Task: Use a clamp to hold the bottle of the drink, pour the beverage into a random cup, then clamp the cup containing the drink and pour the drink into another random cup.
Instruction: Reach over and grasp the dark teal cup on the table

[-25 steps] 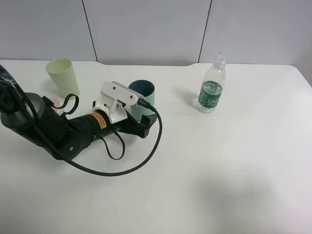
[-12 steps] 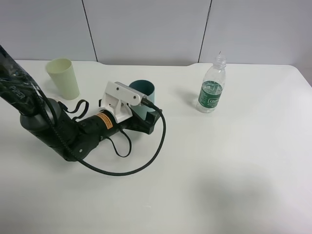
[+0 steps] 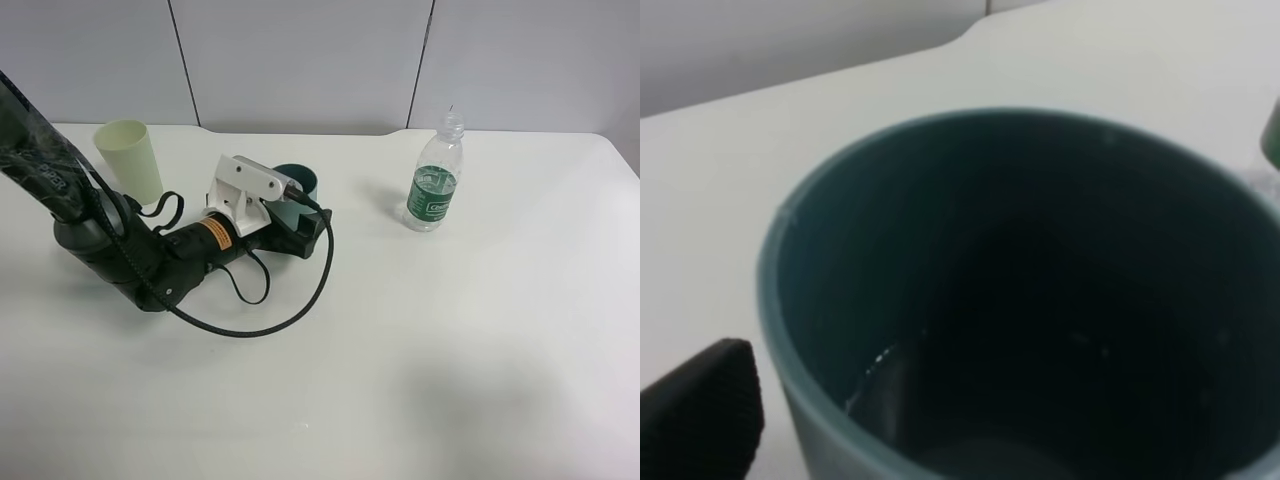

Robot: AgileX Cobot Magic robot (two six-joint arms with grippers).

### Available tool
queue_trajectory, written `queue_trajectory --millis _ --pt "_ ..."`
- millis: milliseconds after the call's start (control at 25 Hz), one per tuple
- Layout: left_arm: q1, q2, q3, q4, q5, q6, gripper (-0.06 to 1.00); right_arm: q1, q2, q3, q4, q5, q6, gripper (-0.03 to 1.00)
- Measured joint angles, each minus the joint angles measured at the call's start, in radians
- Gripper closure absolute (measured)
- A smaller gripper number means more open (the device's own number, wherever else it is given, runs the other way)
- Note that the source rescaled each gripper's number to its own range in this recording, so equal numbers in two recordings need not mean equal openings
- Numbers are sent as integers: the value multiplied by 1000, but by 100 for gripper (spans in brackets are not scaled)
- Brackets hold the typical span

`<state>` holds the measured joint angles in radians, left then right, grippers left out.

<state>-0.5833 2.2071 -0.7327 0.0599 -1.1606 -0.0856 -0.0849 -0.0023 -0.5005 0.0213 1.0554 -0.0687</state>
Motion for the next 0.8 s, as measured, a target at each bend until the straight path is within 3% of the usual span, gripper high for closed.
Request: queue_trajectory --millis 240,320,360,440,480,800 --pt "0 1 0 14 1 -4 -5 0 0 0 0 0 0 -3" --pt "0 1 0 17 1 -4 9 0 0 0 0 0 0 -3" --pt "0 1 0 17 1 -4 23 0 0 0 0 0 0 -3" --pt "0 1 0 18 1 -4 63 0 0 0 0 0 0 -3" --pt "0 1 0 18 1 -4 92 0 0 0 0 0 0 -3" --pt "1 1 0 17 0 -4 94 0 0 0 0 0 0 -3"
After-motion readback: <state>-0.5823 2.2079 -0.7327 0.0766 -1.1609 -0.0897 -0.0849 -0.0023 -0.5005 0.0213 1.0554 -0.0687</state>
